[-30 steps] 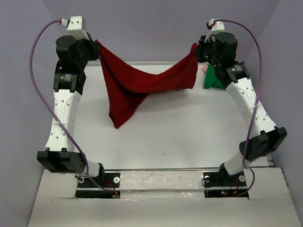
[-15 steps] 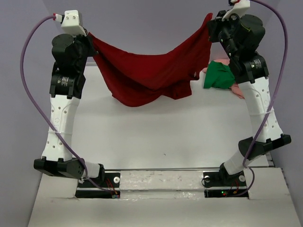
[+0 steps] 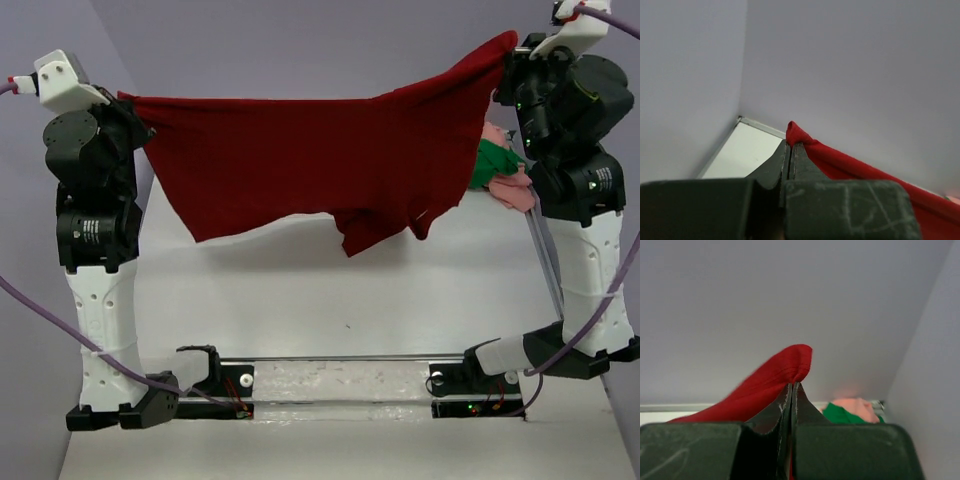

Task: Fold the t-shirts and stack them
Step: Flatten out the tshirt

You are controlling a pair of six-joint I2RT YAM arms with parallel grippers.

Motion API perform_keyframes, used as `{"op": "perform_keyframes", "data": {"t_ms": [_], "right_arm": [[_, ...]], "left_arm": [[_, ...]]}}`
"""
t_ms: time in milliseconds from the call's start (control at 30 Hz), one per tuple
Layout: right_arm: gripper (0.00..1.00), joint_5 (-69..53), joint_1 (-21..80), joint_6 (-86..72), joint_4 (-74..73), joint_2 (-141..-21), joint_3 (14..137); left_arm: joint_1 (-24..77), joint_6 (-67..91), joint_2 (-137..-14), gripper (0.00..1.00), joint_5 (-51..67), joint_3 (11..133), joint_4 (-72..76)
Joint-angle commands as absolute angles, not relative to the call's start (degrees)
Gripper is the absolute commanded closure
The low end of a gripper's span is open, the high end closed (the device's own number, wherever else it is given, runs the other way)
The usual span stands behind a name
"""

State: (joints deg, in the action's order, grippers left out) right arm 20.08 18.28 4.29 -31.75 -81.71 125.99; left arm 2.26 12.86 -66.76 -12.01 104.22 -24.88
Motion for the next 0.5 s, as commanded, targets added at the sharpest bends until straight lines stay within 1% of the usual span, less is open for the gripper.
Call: {"op": "perform_keyframes", "data": {"t_ms": [0, 67, 133, 367, 467], "right_arm": [[1.00, 28.9, 17.8, 7.0, -30.0, -83.5, 116.2], [1.00, 25.1, 17.3, 5.4, -28.3, -82.9, 113.8], [1.00, 23.9, 17.3, 3.3, -26.7, -83.3, 112.4], [1.00, 23.3, 14.7, 0.2, -25.9, -86.1, 112.9], [1.00, 20.6, 13.4, -1.4, -24.4, -87.9, 115.8]], "left_arm": [[-3.9, 14.9, -66.1, 1.00, -12.1, 99.6, -21.0], [-5.0, 14.9, -66.3, 1.00, -11.1, 98.5, -19.3], [-5.5, 14.7, -67.1, 1.00, -9.5, 99.4, -18.9], [-5.6, 15.3, -70.8, 1.00, -5.5, 98.5, -17.5], [-5.5, 14.2, -72.0, 1.00, -2.6, 98.2, -15.0]]}}
